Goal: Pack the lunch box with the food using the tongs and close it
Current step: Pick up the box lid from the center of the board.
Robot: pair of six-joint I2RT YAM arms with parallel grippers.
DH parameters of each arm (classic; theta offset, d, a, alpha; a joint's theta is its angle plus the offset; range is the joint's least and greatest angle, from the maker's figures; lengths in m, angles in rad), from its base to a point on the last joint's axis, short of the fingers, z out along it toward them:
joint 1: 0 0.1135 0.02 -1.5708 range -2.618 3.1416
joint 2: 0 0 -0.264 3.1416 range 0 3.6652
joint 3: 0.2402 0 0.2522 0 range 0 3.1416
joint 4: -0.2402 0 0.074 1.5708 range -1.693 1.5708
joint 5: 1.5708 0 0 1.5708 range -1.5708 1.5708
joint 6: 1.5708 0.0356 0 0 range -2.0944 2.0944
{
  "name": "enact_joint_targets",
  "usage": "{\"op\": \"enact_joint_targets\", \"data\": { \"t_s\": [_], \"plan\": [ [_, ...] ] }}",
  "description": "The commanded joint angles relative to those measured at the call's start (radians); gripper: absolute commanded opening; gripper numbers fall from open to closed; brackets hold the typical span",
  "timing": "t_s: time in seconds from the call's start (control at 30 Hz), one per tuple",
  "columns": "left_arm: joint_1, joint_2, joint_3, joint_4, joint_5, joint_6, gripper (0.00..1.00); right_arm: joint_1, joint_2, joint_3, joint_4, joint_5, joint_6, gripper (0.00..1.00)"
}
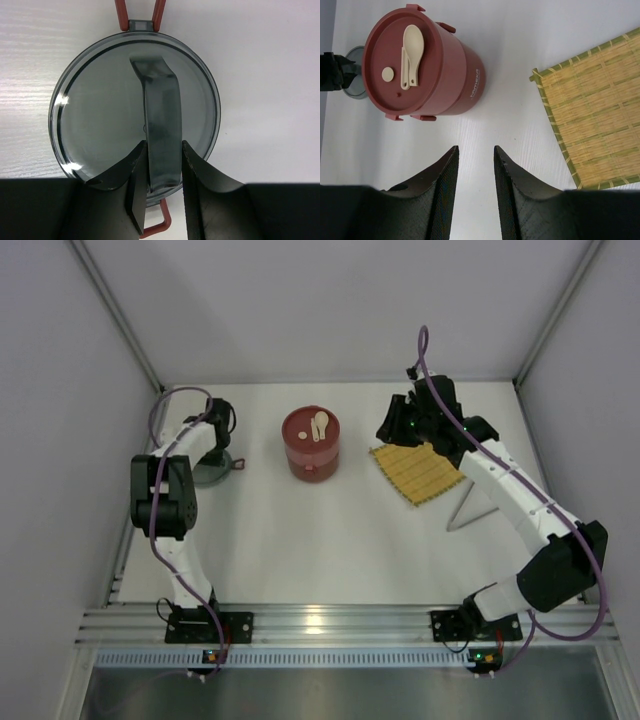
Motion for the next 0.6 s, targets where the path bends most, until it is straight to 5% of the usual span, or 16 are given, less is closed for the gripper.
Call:
{"op": "enact_joint_targets", "data": {
  "t_s": [0.0, 0.4, 0.57],
  "plan": [
    [0.003, 0.004, 0.079, 0.009, 0.034, 0.229, 0.0, -0.023, 0.004, 0.003, 0.039, 0.005, -0.02, 0.34],
    [0.003, -0.115, 0.193, 0.088, 0.085, 0.728, 0.0, -0.04, -0.001, -0.003, 0.019, 0.016, -0.029, 0.34],
    [0.002, -0.103, 0.343, 0.094, 0.285, 0.864, 0.0, -0.042, -0.009, -0.001, 0.006, 0.03, -0.028, 0.34]
  ]
}}
